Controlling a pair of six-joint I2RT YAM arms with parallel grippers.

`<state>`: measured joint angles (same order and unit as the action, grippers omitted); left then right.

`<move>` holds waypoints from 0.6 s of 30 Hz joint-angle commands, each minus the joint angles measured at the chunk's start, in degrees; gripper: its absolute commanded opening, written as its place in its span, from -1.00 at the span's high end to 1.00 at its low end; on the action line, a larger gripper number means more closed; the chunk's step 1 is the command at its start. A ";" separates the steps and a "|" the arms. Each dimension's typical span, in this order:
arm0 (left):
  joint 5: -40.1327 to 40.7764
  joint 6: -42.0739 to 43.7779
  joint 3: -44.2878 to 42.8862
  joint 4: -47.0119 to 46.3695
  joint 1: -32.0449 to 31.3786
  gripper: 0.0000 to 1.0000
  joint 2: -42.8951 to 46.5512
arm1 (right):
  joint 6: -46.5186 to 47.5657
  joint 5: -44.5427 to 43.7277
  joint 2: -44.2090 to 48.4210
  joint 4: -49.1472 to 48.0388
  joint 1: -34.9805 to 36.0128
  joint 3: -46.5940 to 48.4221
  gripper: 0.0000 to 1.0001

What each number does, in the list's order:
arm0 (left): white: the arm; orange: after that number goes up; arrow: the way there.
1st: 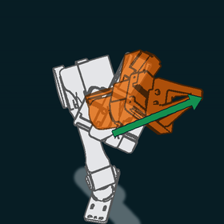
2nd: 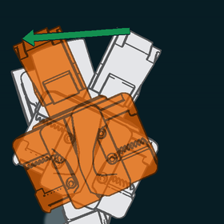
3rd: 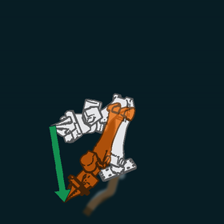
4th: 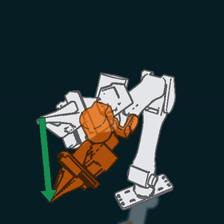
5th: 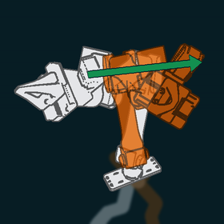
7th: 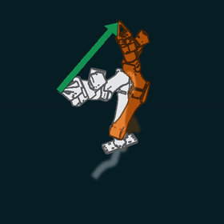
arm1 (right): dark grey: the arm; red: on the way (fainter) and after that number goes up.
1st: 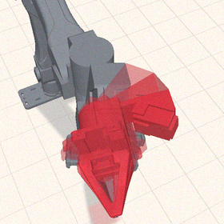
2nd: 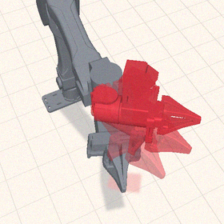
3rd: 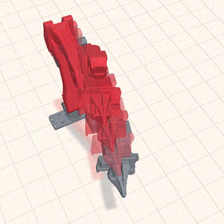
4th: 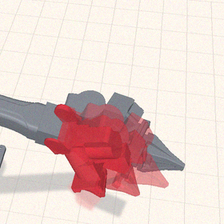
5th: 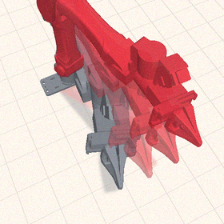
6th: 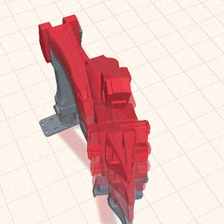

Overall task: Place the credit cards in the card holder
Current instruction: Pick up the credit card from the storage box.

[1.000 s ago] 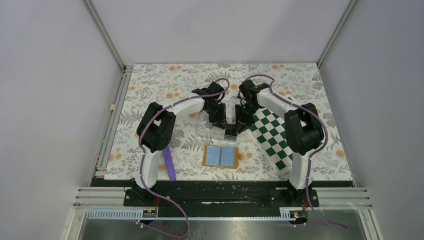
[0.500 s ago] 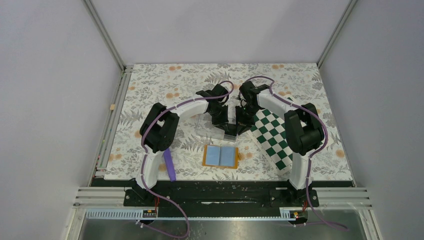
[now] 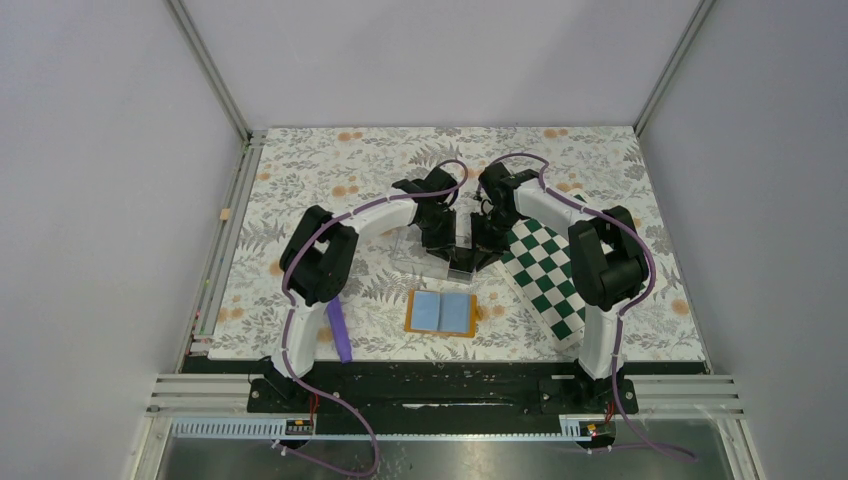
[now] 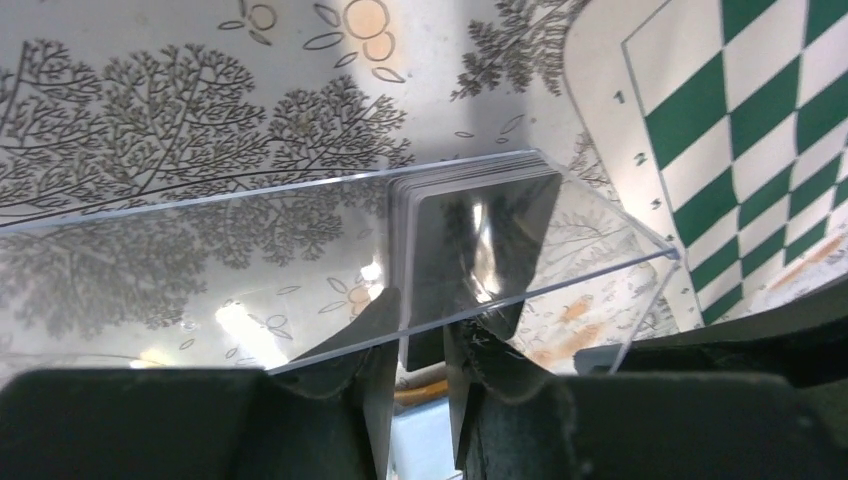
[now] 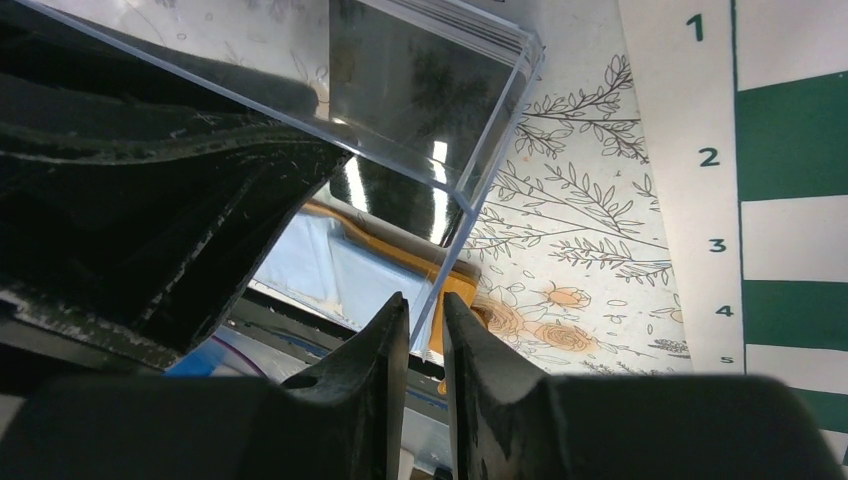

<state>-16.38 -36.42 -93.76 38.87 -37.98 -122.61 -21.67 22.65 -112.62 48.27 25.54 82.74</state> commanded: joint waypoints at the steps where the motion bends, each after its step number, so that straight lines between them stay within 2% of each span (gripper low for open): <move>1: 4.08 1.62 -1.83 2.48 -0.24 0.53 0.18 | 0.32 0.72 2.85 1.03 0.59 -0.66 0.50; 11: 1.72 1.81 -3.48 2.46 -1.53 0.84 -1.92 | 0.45 0.70 2.71 1.07 0.57 -0.65 0.50; 18: -2.82 0.68 -3.94 -0.31 -2.09 0.88 -1.82 | 0.62 0.62 2.64 1.06 0.56 -0.91 0.50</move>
<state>-15.55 -35.38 -95.77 40.99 -39.31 -124.11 -21.61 23.11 -112.62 48.58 25.52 81.97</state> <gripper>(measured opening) 0.070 0.252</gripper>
